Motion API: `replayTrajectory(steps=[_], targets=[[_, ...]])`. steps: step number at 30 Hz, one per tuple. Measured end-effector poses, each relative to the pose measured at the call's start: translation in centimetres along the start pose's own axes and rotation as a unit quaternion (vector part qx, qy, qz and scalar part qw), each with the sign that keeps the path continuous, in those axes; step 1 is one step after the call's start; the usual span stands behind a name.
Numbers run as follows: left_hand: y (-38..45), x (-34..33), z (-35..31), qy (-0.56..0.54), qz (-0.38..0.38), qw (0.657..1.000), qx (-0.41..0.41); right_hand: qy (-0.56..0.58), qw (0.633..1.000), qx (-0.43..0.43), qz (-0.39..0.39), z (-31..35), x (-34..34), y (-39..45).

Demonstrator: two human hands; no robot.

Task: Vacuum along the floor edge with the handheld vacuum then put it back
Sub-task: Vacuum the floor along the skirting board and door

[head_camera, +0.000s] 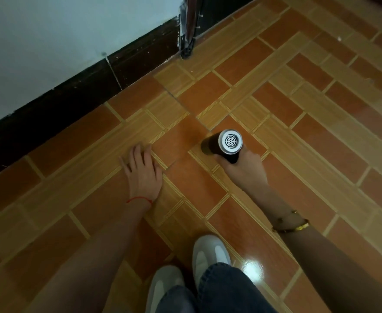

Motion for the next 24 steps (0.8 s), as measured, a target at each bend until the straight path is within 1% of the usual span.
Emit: replayTrajectory(steps=[2, 3, 6, 10, 14, 16, 20, 22, 24], targets=[[0.4, 0.0, 0.0, -0.004, -0.003, 1.000, 0.000, -0.005, 1.000, 0.005, 0.027, 0.3, -0.3, 0.1], [0.6, 0.0, 0.1, -0.004, -0.005, 1.000, 0.000, -0.012, 1.000, 0.004, 0.029, 0.2, -0.4, 0.1], [1.2, -0.1, 0.3, -0.003, -0.006, 1.000, 0.006, -0.023, 0.999, -0.025, -0.022, -0.7, 0.4, 0.1], [1.9, -0.4, 0.4, 0.001, -0.006, 1.000, 0.003, -0.006, 0.993, -0.080, -0.091, -2.7, 2.5, 1.5], [2.5, -0.6, 0.3, 0.003, -0.005, 1.000, -0.009, 0.015, 0.987, -0.109, -0.116, -3.8, 3.5, 3.1], [2.6, -0.7, 0.4, 0.003, -0.003, 1.000, -0.009, 0.017, 0.990, -0.098, -0.099, -3.7, 3.2, 3.4], [3.3, -0.4, 0.7, 0.003, -0.014, 1.000, -0.024, 0.019, 0.999, -0.038, -0.028, -2.5, 1.6, 3.5], [4.1, 0.0, 1.1, 0.004, -0.019, 0.999, -0.026, 0.024, 0.999, -0.015, -0.027, -1.5, 1.2, 3.8], [4.9, 0.3, 1.7, 0.009, -0.022, 0.999, -0.024, 0.030, 0.999, -0.007, -0.042, -0.4, 1.0, 4.5]])
Point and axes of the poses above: each hand's wrist, its own y-axis towards the middle knuckle, its own x-axis out of the back of the hand, z = x × y, the point moved 3 cm from there along y, towards the middle knuckle, and after that the axes turned 14 degrees about -x, right-handed, at the moved point
